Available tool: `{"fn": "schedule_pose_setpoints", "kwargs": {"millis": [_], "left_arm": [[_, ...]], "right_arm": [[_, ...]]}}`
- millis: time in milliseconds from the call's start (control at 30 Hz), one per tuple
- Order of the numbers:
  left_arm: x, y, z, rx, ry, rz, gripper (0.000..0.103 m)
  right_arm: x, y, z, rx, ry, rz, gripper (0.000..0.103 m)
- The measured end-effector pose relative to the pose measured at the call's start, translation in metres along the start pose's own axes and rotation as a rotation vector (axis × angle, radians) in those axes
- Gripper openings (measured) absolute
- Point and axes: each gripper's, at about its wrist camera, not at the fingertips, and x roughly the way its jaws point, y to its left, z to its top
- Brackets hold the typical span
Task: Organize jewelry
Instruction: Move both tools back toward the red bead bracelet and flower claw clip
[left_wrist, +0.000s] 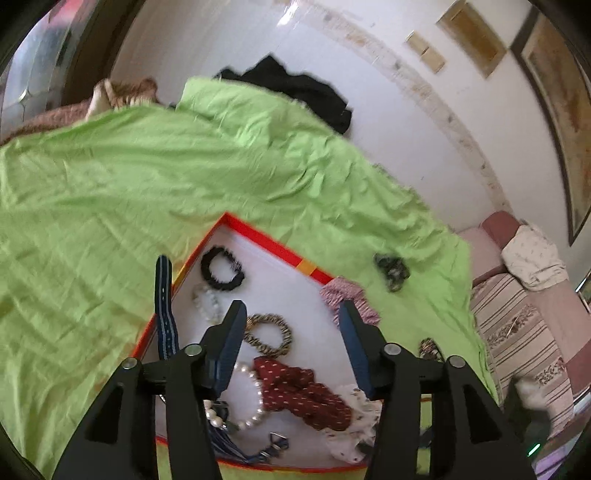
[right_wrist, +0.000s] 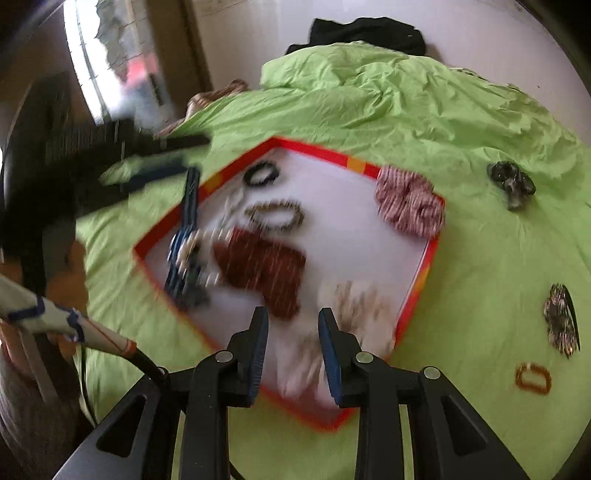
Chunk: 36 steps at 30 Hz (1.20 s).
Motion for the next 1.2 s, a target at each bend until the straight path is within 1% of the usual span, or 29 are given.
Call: {"fn": "schedule_pose_setpoints", "kwargs": {"millis": [67, 167, 267, 333, 400, 467, 567, 633, 700, 800, 900, 1000, 1067, 1200], "left_arm": [[-0.012, -0.004, 0.000, 0.003, -0.040, 0.018, 0.053], [-0.028, -0.005, 0.000, -0.001, -0.092, 0.061, 0.054], [-0.037, 0.001, 0.002, -0.016, -0.110, 0.072, 0.055], [-0.041, 0.009, 0.003, -0.031, -0.122, 0.086, 0.056], [-0.043, 0.018, 0.005, -0.061, -0.128, 0.099, 0.056], [-0.044, 0.025, 0.006, -0.082, -0.128, 0.109, 0.056], [-0.044, 0.030, 0.006, -0.099, -0.128, 0.116, 0.056], [-0.044, 0.031, 0.005, -0.093, -0.126, 0.122, 0.056], [-0.042, 0.031, 0.004, -0.088, -0.123, 0.130, 0.056], [-0.040, 0.032, 0.003, -0.089, -0.119, 0.136, 0.056], [-0.039, 0.032, 0.004, -0.093, -0.121, 0.137, 0.056], [-0.039, 0.032, 0.004, -0.094, -0.125, 0.139, 0.056], [-0.039, 0.032, 0.004, -0.092, -0.122, 0.138, 0.056], [-0.035, 0.029, 0.002, -0.074, -0.108, 0.143, 0.056]], "right_arm": [[0.011, 0.007, -0.006, -0.021, 0.046, 0.012, 0.030], [0.023, 0.010, -0.007, -0.017, 0.047, 0.001, 0.030], [0.028, 0.004, -0.004, 0.036, 0.067, 0.026, 0.030], [0.023, 0.002, -0.006, 0.069, 0.059, 0.061, 0.030], [0.015, 0.007, -0.009, 0.059, 0.051, 0.087, 0.031], [0.014, 0.013, -0.012, 0.037, 0.061, 0.104, 0.035], [0.025, 0.028, -0.014, -0.053, 0.083, 0.006, 0.035], [0.033, 0.031, -0.014, -0.085, 0.092, -0.017, 0.037], [0.037, 0.033, -0.014, -0.105, 0.102, -0.030, 0.038], [0.038, 0.034, -0.016, -0.134, 0.112, -0.054, 0.037], [0.034, 0.032, -0.019, -0.152, 0.107, -0.072, 0.037], [0.032, 0.029, -0.020, -0.162, 0.095, -0.072, 0.037], [0.035, 0.031, -0.020, -0.176, 0.106, -0.079, 0.038], [0.043, 0.043, -0.020, -0.257, 0.107, -0.118, 0.038]]}}
